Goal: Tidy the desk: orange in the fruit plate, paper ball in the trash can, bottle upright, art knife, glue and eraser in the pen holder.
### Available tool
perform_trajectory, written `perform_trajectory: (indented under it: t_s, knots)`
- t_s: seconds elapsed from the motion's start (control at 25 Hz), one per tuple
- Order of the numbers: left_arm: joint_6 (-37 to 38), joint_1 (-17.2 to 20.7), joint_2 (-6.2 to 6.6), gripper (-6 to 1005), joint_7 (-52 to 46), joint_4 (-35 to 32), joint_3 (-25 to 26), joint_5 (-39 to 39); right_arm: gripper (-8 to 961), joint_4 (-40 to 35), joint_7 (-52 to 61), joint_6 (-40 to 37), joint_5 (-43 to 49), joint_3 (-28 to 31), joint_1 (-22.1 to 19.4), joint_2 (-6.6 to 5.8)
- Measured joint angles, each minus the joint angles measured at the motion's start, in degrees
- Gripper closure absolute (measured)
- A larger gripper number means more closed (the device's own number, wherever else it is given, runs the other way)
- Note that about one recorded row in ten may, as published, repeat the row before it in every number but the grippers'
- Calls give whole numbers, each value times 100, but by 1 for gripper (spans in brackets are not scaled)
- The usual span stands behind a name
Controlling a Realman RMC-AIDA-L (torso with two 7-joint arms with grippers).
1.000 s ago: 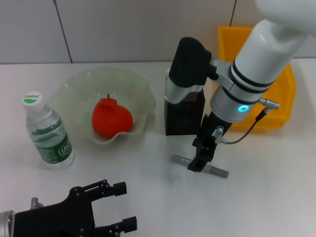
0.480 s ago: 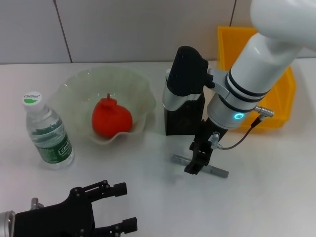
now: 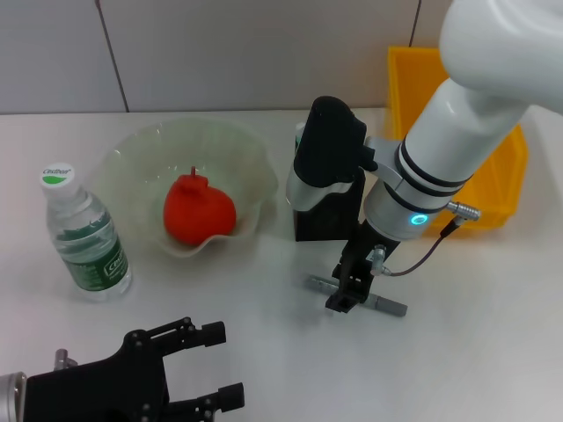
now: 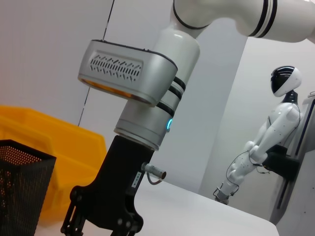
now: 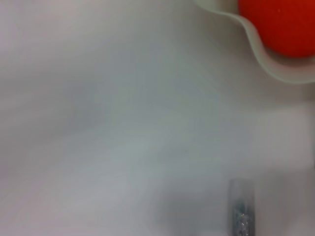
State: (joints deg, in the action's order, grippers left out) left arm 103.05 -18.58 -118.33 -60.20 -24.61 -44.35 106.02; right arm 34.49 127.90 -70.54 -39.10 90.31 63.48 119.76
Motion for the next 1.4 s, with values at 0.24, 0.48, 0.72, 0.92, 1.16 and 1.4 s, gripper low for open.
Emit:
perform_trajectory:
  t_s: [0.24,0.48,0.72,0.92,1.16,1.4]
  knots:
    - [13,-6,3,197,0,0,14,-4,500,-17,0,90,-6,-14,-11,3]
    - [7,-20,3,197,0,0,14,-3,554,-17,14,120,-10,-14,-42,3]
    - [6,-29,3,197,0,0,15,-3,599,-16,31,185,-10,-15,-70,3]
    - [6,-36,3,197,0,0,14,-7,630,-51,31,195,-10,-27,-73,3]
    - [-2,-42,3,197,0,0,14,-12,653,-79,26,199,-10,-31,-73,3]
    - [-5,-40,3,197,0,0,15,-13,674,-110,18,200,-14,-51,-72,3]
